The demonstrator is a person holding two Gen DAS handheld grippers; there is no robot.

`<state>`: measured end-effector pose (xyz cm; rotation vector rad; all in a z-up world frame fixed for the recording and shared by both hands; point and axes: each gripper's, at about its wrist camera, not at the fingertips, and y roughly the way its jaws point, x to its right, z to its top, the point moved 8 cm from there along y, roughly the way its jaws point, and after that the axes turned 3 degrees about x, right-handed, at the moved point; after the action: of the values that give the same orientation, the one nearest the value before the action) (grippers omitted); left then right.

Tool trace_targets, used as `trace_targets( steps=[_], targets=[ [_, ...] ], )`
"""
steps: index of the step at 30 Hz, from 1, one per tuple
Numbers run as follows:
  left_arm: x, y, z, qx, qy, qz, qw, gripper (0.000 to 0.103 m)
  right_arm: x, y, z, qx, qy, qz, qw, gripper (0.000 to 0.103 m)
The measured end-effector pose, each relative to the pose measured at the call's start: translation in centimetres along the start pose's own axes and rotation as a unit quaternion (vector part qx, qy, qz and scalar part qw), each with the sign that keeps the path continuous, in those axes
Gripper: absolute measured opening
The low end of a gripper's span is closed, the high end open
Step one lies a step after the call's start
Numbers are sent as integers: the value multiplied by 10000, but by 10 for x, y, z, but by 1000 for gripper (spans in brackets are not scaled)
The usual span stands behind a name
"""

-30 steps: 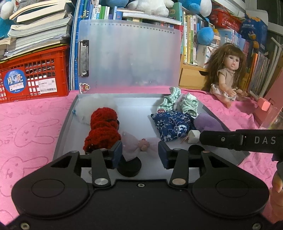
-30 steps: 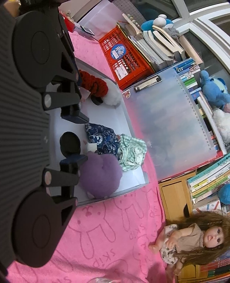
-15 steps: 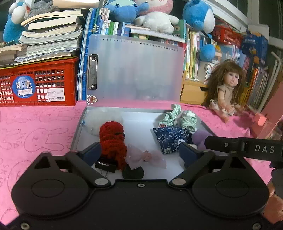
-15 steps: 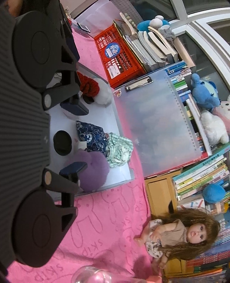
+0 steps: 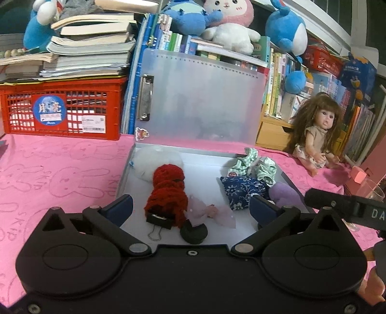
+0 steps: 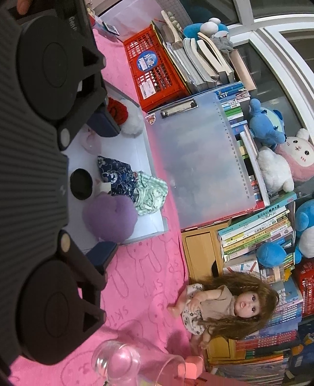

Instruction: Organize objects

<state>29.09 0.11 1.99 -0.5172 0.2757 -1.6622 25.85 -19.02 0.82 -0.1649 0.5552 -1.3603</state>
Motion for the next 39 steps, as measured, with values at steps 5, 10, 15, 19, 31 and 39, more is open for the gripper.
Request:
trace_targets(
  steps=[5,10,15,19,31,39],
  targets=[
    [-2,-10,0,52,62,54,10000,103,2,-7,-2,0,-46,-91,9999,101],
    [-2,-23,2,126,63,13,9999,103,4,-13,-2,4,-68,-133,9999,102],
    [-1,-34,3,163,112,-10,9998,103,4,-21,-4,20,-121,-179,9998,103],
    [0,-42,1,182,150,-53,9997,103,5,-27,-6,44,-170,-209,9996,103],
    [-6,-61,-13,52,98,0,9999,103,8,-44,-19,23,-272,-340,9991,103],
    [-16,-71,-36,-99,134,169,9997,103,4,-53,-30,-7,-475,-382,9981,103]
  ],
)
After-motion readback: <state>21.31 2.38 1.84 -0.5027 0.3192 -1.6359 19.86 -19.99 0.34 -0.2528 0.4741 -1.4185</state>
